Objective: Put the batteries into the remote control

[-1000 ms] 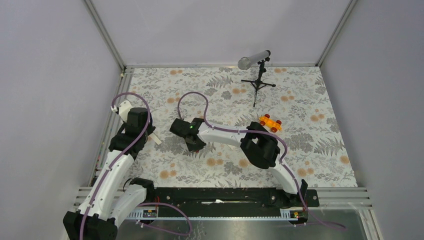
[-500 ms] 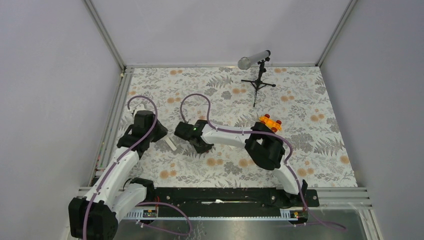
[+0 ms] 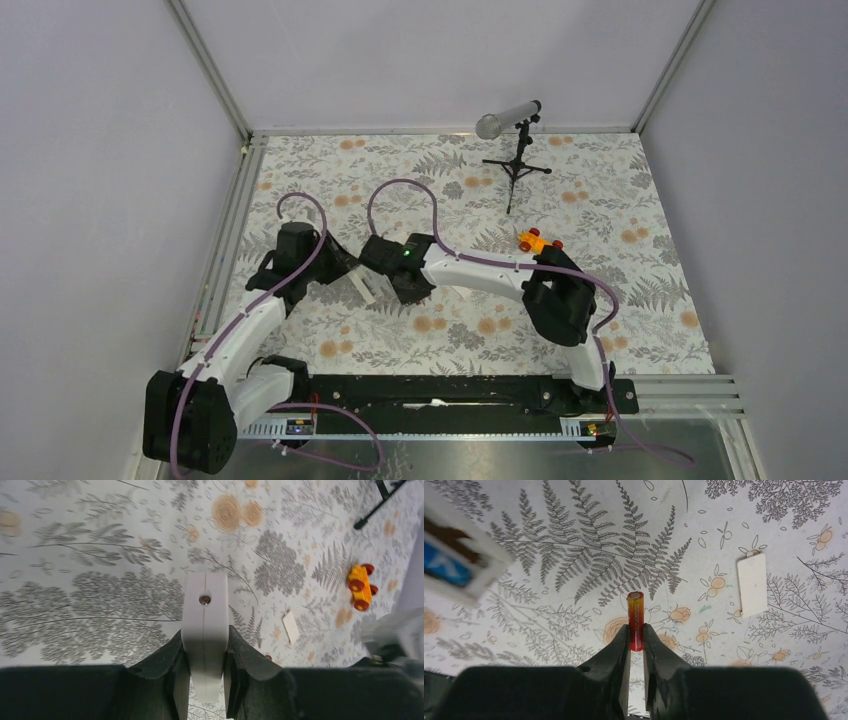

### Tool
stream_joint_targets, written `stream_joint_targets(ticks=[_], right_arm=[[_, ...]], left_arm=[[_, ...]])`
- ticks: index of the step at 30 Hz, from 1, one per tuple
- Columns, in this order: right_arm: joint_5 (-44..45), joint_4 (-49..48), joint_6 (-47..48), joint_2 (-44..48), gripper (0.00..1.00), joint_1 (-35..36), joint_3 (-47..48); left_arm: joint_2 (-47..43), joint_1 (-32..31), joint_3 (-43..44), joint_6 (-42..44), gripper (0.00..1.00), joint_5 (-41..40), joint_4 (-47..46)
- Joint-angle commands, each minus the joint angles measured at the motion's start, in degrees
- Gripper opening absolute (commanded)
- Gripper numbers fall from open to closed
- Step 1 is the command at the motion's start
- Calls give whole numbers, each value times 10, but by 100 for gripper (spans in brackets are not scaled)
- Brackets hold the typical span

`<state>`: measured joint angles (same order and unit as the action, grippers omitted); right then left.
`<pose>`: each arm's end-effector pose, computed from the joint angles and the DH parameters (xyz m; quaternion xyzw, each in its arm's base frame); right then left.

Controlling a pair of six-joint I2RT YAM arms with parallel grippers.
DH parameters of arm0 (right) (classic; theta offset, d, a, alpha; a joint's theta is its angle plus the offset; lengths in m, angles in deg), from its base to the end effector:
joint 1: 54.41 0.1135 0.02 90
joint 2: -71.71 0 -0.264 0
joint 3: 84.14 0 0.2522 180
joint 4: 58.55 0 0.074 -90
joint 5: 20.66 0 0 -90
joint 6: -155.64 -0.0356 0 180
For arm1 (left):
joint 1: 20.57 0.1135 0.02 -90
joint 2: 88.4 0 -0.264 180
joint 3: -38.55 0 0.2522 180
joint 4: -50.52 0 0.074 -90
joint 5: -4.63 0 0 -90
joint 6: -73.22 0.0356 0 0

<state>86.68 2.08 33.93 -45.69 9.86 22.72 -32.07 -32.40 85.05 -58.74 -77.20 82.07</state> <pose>0.1938 0.3776 0.1995 -0.2497 0.9431 0.0206 0.2187 0.1987 -0.0468 0.2179 -0.2079 0.8854 -0.2436 0.3368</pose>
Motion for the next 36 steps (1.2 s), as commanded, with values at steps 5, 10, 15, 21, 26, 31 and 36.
stream_joint_targets(ticks=[5,10,15,21,26,31,36], right_arm=[[-52,0,-9,100,17,-26,-11],[-75,-3,-11,120,17,-38,-25],[-67,-19,-2,125,20,-47,-57],[-113,-49,13,101,31,-45,-85],[-149,-80,2,96,41,-43,-126],[-154,-81,-12,74,43,-40,-141],[-126,-82,-18,59,40,-41,-150]], left_arm=[[75,-59,-14,-9,0,105,-147],[136,-80,-12,-22,0,164,-247],[159,-82,17,-10,0,76,-167],[106,-81,27,-2,0,-56,-69],[54,-78,29,5,0,-116,-22],[40,-75,26,6,0,-120,-14],[41,-74,25,7,0,-114,-13]])
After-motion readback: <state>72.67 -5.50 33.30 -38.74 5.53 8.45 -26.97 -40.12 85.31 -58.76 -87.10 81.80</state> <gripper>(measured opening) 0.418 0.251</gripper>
